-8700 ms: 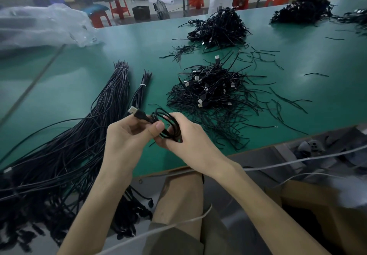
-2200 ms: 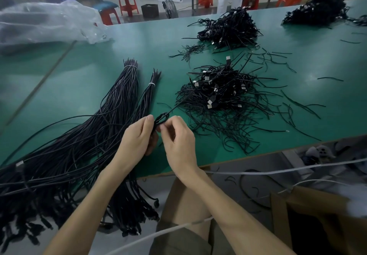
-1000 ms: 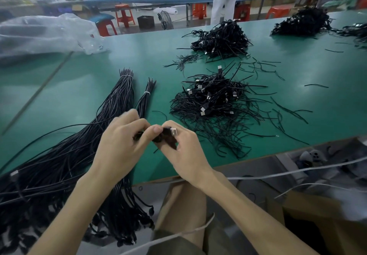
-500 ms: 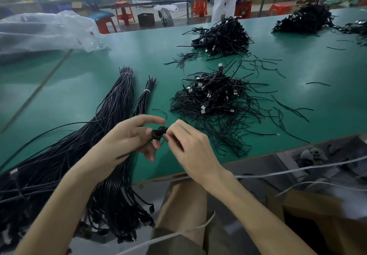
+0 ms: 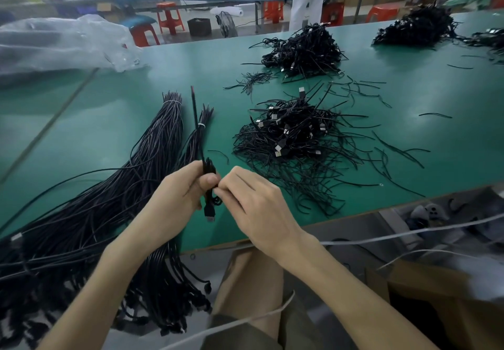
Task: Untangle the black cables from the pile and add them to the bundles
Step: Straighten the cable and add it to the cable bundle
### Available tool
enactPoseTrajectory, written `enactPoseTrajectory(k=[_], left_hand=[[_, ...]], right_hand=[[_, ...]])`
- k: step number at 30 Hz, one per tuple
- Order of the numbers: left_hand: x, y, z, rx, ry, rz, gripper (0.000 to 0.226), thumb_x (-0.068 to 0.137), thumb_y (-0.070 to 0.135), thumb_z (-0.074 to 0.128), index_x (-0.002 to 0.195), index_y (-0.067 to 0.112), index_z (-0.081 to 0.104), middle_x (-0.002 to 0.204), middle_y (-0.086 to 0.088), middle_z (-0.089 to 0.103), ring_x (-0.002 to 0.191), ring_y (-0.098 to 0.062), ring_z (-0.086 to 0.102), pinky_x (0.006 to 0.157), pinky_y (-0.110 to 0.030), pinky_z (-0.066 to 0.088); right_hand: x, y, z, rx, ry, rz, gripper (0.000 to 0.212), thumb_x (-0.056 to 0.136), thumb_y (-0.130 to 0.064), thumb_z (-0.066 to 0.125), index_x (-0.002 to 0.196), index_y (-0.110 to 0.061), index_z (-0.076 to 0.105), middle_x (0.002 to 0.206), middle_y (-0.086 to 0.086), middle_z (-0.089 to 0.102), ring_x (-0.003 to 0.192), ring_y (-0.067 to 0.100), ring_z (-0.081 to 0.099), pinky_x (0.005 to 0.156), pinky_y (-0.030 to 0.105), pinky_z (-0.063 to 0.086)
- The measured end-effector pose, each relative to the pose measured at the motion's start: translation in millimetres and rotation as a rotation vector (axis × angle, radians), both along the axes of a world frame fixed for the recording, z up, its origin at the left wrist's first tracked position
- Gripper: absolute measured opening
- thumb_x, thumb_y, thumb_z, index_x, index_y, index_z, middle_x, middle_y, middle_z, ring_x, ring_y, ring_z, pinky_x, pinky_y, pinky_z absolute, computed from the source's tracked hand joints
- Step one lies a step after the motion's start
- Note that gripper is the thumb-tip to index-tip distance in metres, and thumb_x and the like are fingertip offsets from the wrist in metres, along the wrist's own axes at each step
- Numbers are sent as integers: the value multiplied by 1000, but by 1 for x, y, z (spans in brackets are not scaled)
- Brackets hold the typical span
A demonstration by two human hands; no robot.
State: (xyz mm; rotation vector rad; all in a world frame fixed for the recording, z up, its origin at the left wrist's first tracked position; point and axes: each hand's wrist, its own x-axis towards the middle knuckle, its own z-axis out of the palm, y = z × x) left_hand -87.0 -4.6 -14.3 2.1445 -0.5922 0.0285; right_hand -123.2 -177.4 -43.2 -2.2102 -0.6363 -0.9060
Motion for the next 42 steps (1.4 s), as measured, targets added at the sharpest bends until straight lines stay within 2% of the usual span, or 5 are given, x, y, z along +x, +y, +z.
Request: enactPoseTrajectory(k=[11, 19, 27, 33, 42], left_hand=[[7, 7, 6, 172, 717, -127, 45, 94, 55, 57, 78, 13, 60, 60, -5, 53, 42, -15, 41, 39, -20, 31], [0, 28, 8, -308, 590, -424, 39, 101, 18, 58, 140, 12, 60, 113, -21, 69, 80, -39, 69, 78, -36, 54], [-7, 22, -4, -235, 226, -283, 34, 95, 25, 63, 129, 25, 66, 98, -9, 70, 72, -28, 69, 65, -29, 51], [-9, 17, -7, -317, 68, -238, 35, 92, 21, 65, 125, 11, 71, 140, -1, 60, 121, -24, 63, 93, -35, 56], [-10, -3, 1, -249, -11, -8, 22, 100, 34, 57, 90, 16, 65, 68, 4, 72, 59, -3, 63, 59, -13, 48]], right_hand=[[-8, -16, -11, -447, -245, 77, 22, 99, 6, 55, 83, -8, 62, 80, 6, 56, 68, 21, 47, 65, 31, 43], [-4, -28, 5, -259, -160, 20, 16, 95, 4, 67, 82, -6, 64, 78, 8, 56, 69, 26, 51, 66, 38, 48], [-1, -15, 13, -160, -159, 15, 20, 101, -2, 61, 82, -2, 63, 78, 9, 55, 71, 27, 52, 70, 40, 50], [-2, -12, 13, -99, -118, 26, 23, 105, -7, 57, 84, -1, 63, 80, 10, 57, 74, 28, 54, 71, 44, 52], [0, -12, 14, -143, -150, 3, 21, 103, -4, 60, 83, -2, 63, 78, 8, 55, 72, 24, 49, 69, 37, 47]])
